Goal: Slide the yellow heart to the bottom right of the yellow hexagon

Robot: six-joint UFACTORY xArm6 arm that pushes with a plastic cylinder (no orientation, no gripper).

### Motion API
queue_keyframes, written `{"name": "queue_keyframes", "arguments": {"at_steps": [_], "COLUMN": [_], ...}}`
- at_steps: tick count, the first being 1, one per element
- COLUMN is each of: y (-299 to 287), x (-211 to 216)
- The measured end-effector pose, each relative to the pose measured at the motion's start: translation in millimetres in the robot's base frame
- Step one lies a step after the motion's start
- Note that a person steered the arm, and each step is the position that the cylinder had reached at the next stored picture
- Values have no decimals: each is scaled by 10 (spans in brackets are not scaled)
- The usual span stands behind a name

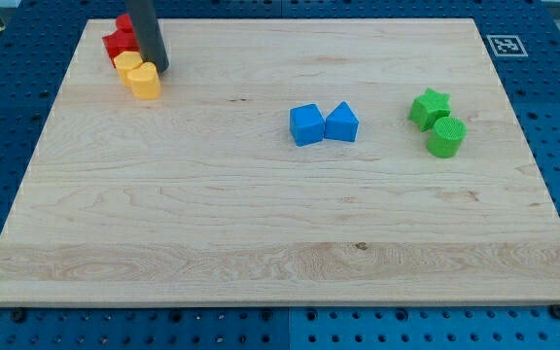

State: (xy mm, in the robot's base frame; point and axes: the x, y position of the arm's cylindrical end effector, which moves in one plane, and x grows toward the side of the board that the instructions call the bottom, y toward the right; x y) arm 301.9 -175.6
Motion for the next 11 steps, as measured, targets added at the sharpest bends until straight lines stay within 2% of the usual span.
{"name": "queue_keyframes", "arguments": {"at_steps": [1, 4, 5, 6, 7, 8, 9, 11], "y": [0, 0, 173, 337, 337, 41, -437, -681], "x": [0, 387, 418, 668, 1120, 1279, 1110, 939]}}
